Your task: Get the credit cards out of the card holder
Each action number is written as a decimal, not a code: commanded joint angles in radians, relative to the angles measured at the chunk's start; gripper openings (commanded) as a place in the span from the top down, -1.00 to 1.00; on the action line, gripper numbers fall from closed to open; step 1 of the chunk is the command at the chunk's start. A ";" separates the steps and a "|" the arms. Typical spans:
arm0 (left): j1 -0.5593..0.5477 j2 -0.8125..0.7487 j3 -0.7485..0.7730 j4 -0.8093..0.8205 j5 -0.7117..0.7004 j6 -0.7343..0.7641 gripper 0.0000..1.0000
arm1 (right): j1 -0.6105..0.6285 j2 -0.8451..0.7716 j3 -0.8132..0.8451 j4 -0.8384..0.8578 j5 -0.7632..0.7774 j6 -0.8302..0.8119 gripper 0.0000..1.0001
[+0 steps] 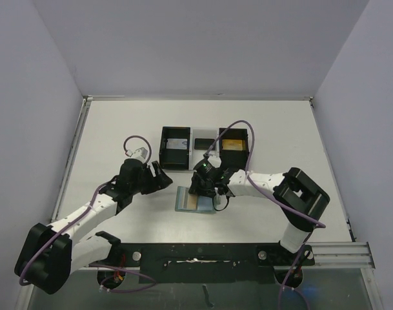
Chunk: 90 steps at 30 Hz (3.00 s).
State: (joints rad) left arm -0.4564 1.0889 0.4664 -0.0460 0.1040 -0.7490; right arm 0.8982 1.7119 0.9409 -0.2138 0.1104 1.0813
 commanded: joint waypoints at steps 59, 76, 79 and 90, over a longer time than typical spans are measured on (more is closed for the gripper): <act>0.000 -0.074 0.025 -0.041 -0.121 -0.026 -0.33 | 0.038 0.008 0.063 -0.025 0.000 -0.014 0.35; 0.001 -0.202 0.026 -0.134 -0.283 -0.047 -0.33 | 0.104 0.120 0.368 -0.364 0.169 -0.101 -0.36; 0.000 -0.210 0.023 -0.134 -0.291 -0.047 -0.33 | 0.109 0.163 0.402 -0.376 0.165 -0.079 -0.39; 0.001 -0.180 0.022 -0.119 -0.261 -0.047 -0.33 | 0.117 0.246 0.397 -0.420 0.146 -0.052 -0.22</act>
State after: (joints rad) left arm -0.4564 0.9047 0.4664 -0.1947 -0.1600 -0.7929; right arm 1.0069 1.9446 1.3396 -0.5999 0.2440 1.0195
